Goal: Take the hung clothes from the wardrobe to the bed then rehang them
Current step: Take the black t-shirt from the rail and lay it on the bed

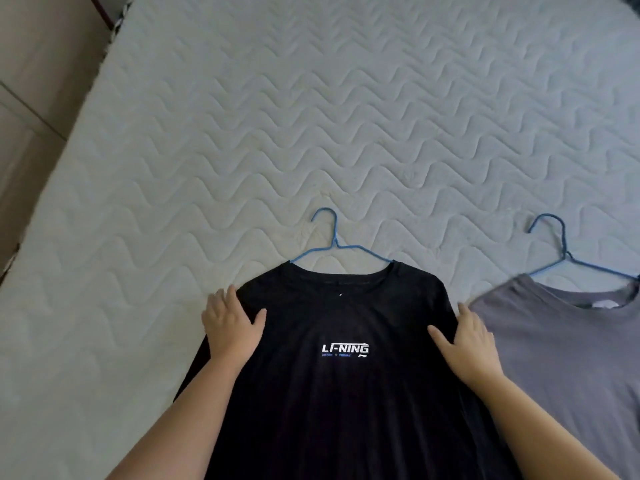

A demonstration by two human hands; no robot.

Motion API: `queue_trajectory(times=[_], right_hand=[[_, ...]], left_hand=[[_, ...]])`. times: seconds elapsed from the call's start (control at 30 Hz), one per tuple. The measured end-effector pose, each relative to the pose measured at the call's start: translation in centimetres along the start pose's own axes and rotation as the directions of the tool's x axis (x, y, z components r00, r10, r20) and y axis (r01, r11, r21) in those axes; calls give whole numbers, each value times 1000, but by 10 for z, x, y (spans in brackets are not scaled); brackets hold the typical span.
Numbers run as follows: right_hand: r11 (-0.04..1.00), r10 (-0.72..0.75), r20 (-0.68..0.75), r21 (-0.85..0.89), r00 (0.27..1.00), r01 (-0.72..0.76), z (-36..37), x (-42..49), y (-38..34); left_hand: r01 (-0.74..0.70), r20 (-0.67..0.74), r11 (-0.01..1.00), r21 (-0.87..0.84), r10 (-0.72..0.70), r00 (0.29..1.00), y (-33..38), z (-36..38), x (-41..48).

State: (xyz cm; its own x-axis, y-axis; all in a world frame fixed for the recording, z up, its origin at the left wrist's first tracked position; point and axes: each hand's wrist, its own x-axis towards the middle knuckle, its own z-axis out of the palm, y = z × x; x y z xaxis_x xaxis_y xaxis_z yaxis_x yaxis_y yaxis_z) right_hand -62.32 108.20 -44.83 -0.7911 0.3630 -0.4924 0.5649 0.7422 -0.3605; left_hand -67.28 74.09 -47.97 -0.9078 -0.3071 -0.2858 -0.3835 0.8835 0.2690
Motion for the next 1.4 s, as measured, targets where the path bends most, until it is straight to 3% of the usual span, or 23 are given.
queue_trajectory(times=[0.1,0.2,0.3,0.43,0.57,0.73,0.83,0.97,1.2,1.4], right_hand=[[997,-24,-20,-78,1000,22,10,-74,37],[997,0,45,-76,999,3,20,-150,75],[993,119,111,-36,987,-116,19,-216,109],[955,284,185,32,941,-294,6,-284,139],[933,324,275,66,905,-354,-8,-330,157],[922,322,378,81,868,-378,-33,-367,167],[945,268,380,73,885,-318,-55,-388,179],[991,124,363,-3,923,-132,-81,-400,204],[994,32,325,-105,945,2,-85,-403,217],[942,-132,460,-217,878,256,-45,-409,135]], left_hand=[[39,33,996,-80,-37,999,-22,-12,-80],[56,84,953,-297,-32,996,-43,-30,-165],[101,168,897,-430,-30,985,-63,-43,-241],[238,282,864,-444,-118,952,-92,-48,-318],[408,424,817,-408,-227,877,-114,-58,-375],[526,470,774,-351,-340,814,-142,-68,-430],[537,440,726,-429,-351,826,-143,-83,-468],[542,391,671,-507,-381,838,-143,-87,-517],[550,301,549,-630,-479,824,-154,-90,-585],[590,296,232,-774,-691,660,-216,-100,-634]])
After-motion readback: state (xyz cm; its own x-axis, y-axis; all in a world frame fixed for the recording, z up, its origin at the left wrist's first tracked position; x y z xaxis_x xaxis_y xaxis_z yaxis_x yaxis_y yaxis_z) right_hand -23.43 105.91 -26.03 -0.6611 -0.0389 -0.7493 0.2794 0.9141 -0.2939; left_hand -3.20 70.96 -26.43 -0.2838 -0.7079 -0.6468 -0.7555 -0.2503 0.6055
